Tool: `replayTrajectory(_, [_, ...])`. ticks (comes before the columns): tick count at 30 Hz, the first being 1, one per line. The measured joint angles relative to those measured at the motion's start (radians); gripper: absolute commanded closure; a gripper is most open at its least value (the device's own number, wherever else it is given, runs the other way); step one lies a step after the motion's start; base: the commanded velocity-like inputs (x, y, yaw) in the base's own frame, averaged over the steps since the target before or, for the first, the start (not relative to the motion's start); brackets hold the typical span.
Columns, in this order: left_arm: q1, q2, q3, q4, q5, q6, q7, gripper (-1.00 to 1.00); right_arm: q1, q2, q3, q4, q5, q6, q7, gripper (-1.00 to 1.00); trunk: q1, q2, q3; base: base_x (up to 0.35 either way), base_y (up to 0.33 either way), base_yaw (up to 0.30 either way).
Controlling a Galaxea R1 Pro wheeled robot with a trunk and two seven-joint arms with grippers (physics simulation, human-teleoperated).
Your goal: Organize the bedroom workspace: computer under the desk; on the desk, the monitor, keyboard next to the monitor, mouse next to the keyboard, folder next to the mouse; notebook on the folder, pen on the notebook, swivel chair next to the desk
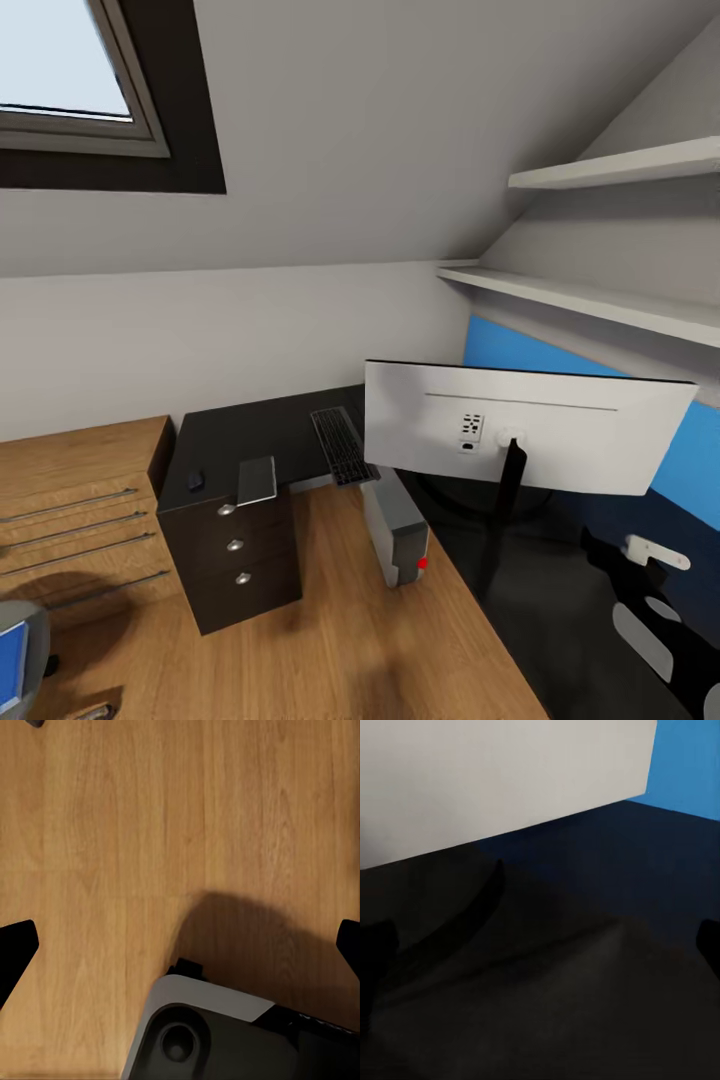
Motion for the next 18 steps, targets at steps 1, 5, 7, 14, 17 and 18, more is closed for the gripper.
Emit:
replayTrajectory(1, [0.0,0.0,0.0,0.0,0.0,0.0,0.0,-1.0,0.0,0.001,0.0,-0.002,0.0,0.0,0.0,-1.0,0.0,0.0,0.0,-0.035,0.0,0.0])
replayTrajectory(5, [0.0,0.0,0.0,0.0,0.001,0.0,0.0,-1.0,0.0,0.002,0.001,-0.007,0.0,0.0,0.0,-1.0,0.0,0.0,-0.001,-0.02,0.0,0.0])
replayTrajectory(7, [0.0,0.0,0.0,0.0,0.001,0.0,0.0,-1.0,0.0,0.003,0.002,-0.009,0.001,0.001,0.0,-1.0,0.0,0.0,-0.003,-0.008,0.0,0.0])
replayTrajectory(14, [0.0,0.002,0.0,0.0,0.001,0.0,0.0,-1.0,0.0,0.005,0.002,-0.009,0.001,0.001,-0.001,-1.0,0.0,0.0,-0.012,-0.003,0.0,0.0])
replayTrajectory(17, [0.0,0.001,0.0,0.0,0.002,0.0,0.0,-1.0,0.0,0.006,0.002,-0.009,0.001,0.001,-0.002,-1.0,0.0,0.0,-0.017,0.0,0.0,0.0])
replayTrajectory(18, [0.0,0.001,0.0,0.0,0.002,0.0,0.001,-1.0,0.0,0.006,0.001,-0.008,0.001,0.001,-0.002,-1.0,0.0,0.0,-0.018,0.0,0.0,0.0])
